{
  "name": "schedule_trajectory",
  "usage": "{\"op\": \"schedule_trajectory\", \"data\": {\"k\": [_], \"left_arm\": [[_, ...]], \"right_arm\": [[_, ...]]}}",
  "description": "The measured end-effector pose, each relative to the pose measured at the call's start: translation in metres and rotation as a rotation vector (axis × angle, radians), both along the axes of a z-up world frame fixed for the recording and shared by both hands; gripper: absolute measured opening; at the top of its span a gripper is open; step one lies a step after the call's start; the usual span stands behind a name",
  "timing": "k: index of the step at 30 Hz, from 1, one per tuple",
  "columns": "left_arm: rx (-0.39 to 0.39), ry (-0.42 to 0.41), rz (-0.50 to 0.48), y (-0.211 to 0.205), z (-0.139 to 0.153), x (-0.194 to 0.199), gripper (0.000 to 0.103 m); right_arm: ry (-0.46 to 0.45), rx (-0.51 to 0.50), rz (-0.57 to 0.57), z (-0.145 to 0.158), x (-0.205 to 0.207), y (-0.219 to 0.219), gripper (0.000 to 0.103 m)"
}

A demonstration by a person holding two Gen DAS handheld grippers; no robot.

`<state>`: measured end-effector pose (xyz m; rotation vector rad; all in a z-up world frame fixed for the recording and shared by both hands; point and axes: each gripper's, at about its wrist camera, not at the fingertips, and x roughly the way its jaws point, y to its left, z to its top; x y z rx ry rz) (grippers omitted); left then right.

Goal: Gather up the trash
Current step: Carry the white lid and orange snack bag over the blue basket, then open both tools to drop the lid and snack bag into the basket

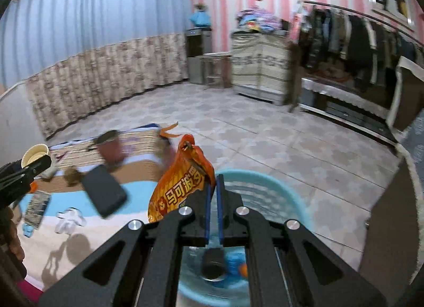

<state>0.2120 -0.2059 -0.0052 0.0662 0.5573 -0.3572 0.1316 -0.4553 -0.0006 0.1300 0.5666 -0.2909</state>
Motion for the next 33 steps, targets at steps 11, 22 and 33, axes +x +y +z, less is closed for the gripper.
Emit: {"op": "schedule_trajectory", "data": {"k": [11,22,33], "left_arm": [[0.017,-0.008,-0.245,-0.134,-0.03,-0.03,0.061],[0.035,0.007,-0.307,-0.179,-0.037,-0.023,0.066],[0.041,-0.035,-0.186,-0.144,-0.017,-0.009,0.091]], "right_arm": [[0.036,-0.008,-0.121,-0.013,-0.034,-0.073,0.004],[0.061,0.025,-0.149,-0.031,-0.027,-0.088,0.004],[0.09,0.065,-0.146,-0.052,-0.018,-0.084,0.004]]}}
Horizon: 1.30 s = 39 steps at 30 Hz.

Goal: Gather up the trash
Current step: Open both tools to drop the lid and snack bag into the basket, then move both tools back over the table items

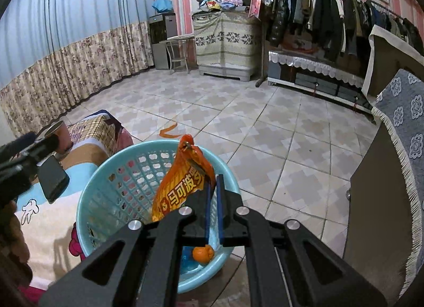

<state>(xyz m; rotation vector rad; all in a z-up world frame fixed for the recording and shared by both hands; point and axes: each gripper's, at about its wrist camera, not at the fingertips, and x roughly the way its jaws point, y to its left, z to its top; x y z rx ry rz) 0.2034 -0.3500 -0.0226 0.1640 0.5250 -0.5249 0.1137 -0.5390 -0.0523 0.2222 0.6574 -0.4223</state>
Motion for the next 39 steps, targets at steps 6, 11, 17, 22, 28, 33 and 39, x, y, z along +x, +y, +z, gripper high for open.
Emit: {"op": "schedule_trajectory", "data": {"k": [6,11,17,22,28,33,39], "left_arm": [[-0.002,-0.024,0.058,0.026,0.011,0.003,0.096],[0.005,-0.035,0.088,0.039,0.016,0.004,0.096],[0.013,-0.037,0.114,0.053,0.019,0.004,0.097],[0.02,-0.033,0.135,0.071,0.018,0.001,0.097],[0.024,-0.028,0.161,0.098,0.015,-0.003,0.097],[0.01,-0.016,0.173,0.128,0.011,-0.004,0.097],[0.007,-0.033,0.198,0.165,0.005,-0.011,0.097]], "right_arm": [[0.018,0.007,0.022,-0.007,0.018,0.011,0.005],[0.036,0.014,0.022,-0.01,0.032,0.018,0.005],[0.035,0.04,0.019,-0.015,0.037,0.022,0.066],[0.036,0.041,0.039,-0.021,0.04,0.032,0.076],[0.036,-0.001,0.034,-0.021,0.043,0.053,0.094],[0.023,-0.006,0.039,-0.015,0.046,0.072,0.094],[-0.028,-0.049,0.069,-0.008,0.047,0.11,0.099]]}}
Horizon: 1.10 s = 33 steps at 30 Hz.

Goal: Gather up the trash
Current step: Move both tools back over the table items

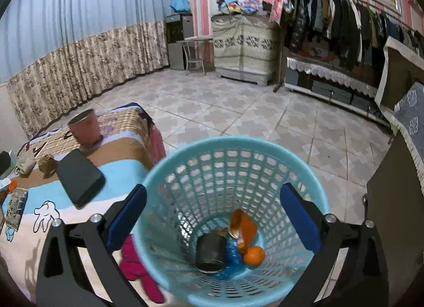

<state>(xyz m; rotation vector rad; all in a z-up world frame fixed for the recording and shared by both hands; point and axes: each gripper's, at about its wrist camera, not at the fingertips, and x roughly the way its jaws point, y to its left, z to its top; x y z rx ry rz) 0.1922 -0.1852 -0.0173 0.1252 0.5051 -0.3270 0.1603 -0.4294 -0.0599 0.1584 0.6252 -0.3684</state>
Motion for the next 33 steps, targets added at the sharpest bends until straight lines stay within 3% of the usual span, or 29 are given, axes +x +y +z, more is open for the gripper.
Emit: {"op": "schedule_trajectory", "data": {"k": [8,13,18,21,24,28,33], "left_arm": [[0.034,-0.013,0.074,0.061,-0.01,0.002,0.097],[0.012,-0.025,0.156,0.122,-0.014,0.01,0.097],[0.066,0.016,0.232,0.177,-0.024,0.03,0.097],[0.039,0.079,0.286,0.211,-0.03,0.044,0.098],[0.044,0.077,0.329,0.237,-0.03,0.051,0.098],[0.038,0.088,0.363,0.262,-0.037,0.055,0.098],[0.02,0.147,0.395,0.289,-0.053,0.069,0.098]], "right_arm": [[-0.011,-0.041,0.064,0.001,0.024,0.07,0.099],[-0.019,0.028,0.144,-0.003,0.045,0.113,0.099],[-0.051,0.106,0.218,0.001,0.062,0.148,0.099],[-0.067,0.086,0.246,0.002,0.07,0.171,0.099],[-0.088,0.019,0.261,0.0,0.078,0.194,0.099],[0.017,-0.025,0.309,-0.013,0.1,0.217,0.099],[-0.001,-0.052,0.337,-0.016,0.118,0.226,0.099]]}}
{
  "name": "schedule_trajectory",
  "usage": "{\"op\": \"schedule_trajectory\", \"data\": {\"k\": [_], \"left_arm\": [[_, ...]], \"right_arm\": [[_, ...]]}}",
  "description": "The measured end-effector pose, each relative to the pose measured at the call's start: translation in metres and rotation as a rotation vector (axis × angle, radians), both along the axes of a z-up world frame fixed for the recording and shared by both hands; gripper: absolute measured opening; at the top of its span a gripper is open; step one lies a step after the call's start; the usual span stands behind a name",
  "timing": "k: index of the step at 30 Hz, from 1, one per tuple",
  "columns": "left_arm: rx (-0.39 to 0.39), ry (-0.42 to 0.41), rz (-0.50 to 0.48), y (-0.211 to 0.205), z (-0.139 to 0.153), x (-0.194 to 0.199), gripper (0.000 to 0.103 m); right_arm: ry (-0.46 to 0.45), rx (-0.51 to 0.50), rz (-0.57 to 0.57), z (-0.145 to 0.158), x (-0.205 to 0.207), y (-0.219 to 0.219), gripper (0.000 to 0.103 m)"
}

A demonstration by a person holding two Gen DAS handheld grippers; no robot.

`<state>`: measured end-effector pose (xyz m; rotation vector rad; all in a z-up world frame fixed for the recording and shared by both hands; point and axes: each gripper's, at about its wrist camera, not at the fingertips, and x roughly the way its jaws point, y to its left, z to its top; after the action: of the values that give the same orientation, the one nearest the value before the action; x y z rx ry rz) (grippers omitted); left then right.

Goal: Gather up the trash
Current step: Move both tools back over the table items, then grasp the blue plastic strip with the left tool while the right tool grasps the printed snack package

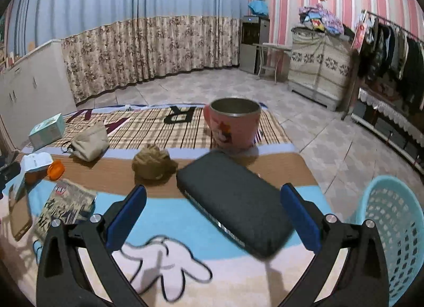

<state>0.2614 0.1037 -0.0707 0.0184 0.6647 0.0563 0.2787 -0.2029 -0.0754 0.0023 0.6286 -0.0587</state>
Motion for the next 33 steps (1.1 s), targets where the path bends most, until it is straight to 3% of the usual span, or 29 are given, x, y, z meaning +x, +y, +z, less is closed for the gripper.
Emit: {"op": "schedule_trajectory", "data": {"k": [5,13,19,23,27,28,29,33], "left_arm": [[-0.05,0.053,0.021,0.02,-0.014,0.013,0.097],[0.001,0.132,0.034,0.029,-0.036,0.026,0.096],[0.012,0.15,0.045,0.034,-0.04,0.022,0.077],[0.011,0.166,0.043,0.036,-0.041,0.017,0.055],[0.04,0.147,0.058,0.038,-0.035,0.01,0.051],[0.044,0.142,0.063,0.038,-0.033,0.009,0.045],[0.046,0.136,0.062,0.038,-0.031,0.007,0.024],[0.072,0.107,0.063,0.035,-0.019,0.003,0.013]], "right_arm": [[0.026,0.023,0.001,-0.006,0.027,0.002,0.099],[0.052,-0.041,0.016,-0.023,0.03,0.009,0.099],[0.066,0.09,-0.018,-0.026,0.031,-0.016,0.099],[0.075,0.115,-0.023,-0.031,0.032,-0.018,0.099],[0.073,0.116,0.001,-0.031,0.031,-0.013,0.099],[0.073,0.114,0.01,-0.031,0.03,-0.01,0.099],[0.072,0.111,0.017,-0.03,0.028,-0.007,0.099],[0.063,0.071,0.068,-0.026,0.021,0.015,0.099]]}}
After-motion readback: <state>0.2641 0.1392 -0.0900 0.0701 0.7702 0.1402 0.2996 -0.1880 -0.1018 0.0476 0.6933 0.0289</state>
